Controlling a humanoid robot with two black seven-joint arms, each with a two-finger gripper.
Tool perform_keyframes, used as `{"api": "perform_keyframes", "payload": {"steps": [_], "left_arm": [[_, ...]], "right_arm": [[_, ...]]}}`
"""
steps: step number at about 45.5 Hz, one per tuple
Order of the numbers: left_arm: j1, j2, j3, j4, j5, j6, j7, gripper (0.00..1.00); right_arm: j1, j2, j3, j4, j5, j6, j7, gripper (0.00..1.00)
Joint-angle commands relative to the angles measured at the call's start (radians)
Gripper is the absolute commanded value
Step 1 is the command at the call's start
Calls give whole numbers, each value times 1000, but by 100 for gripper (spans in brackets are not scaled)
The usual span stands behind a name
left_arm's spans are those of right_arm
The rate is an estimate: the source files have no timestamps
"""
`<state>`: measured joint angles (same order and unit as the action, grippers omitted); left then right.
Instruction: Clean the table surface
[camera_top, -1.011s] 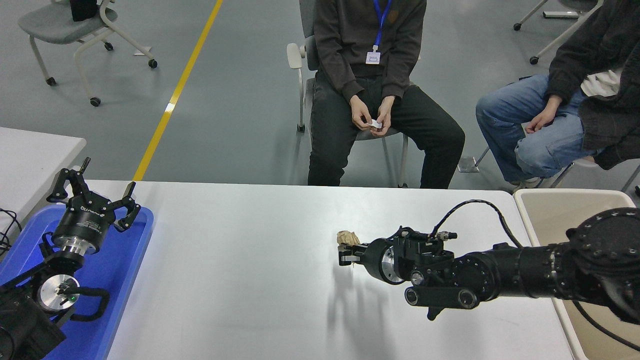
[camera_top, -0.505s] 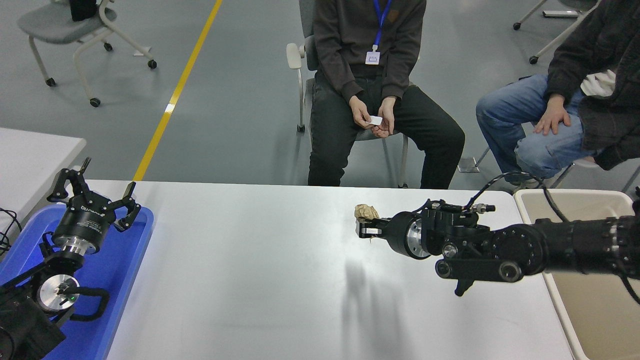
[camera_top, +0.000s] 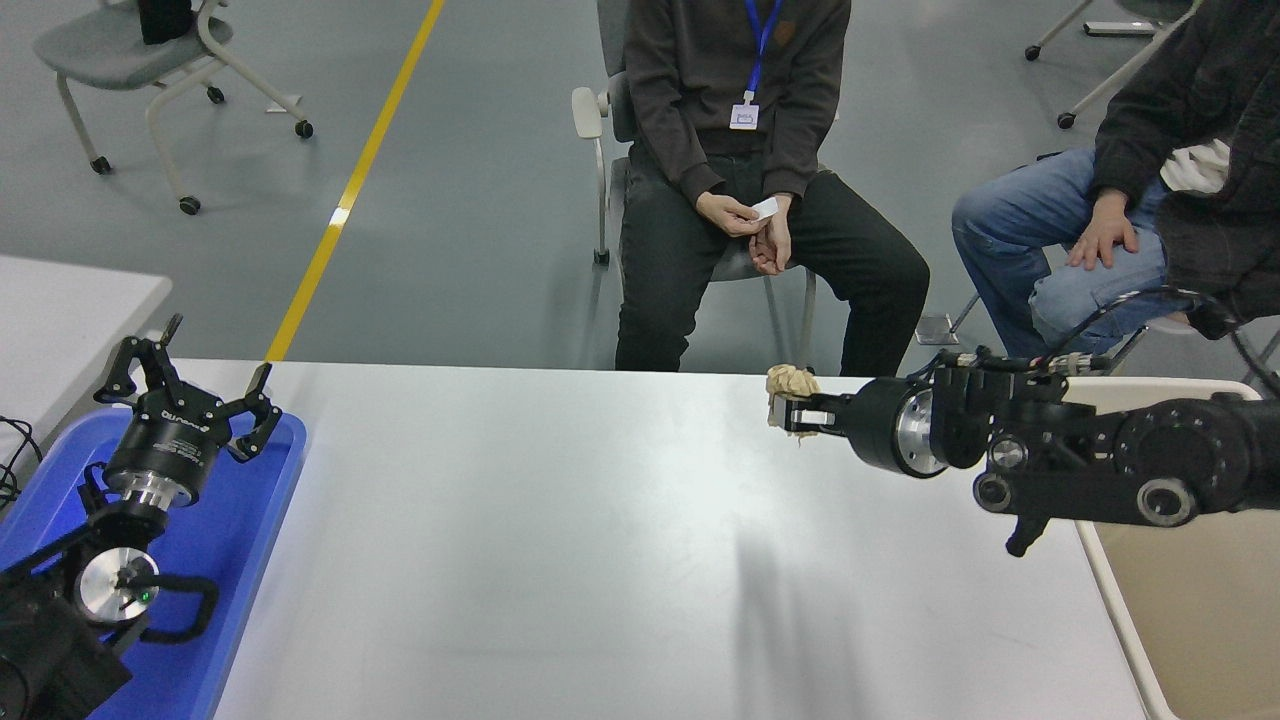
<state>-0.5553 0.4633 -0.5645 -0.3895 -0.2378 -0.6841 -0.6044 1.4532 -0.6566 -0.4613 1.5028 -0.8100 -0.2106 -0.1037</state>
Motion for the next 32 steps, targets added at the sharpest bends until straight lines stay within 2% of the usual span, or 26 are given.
{"api": "perform_keyframes", "payload": {"steps": [1,18,32], "left_arm": [[0,0,0,0,0,0,0,100],[0,0,0,0,0,0,0,100],[0,0,0,0,0,0,0,100]], "right_arm": [[18,-188,58,30,-3,117,42,0],[18,-457,151,28,-20,301,68,0],[1,-630,165,16,-90,362,116,0]]}}
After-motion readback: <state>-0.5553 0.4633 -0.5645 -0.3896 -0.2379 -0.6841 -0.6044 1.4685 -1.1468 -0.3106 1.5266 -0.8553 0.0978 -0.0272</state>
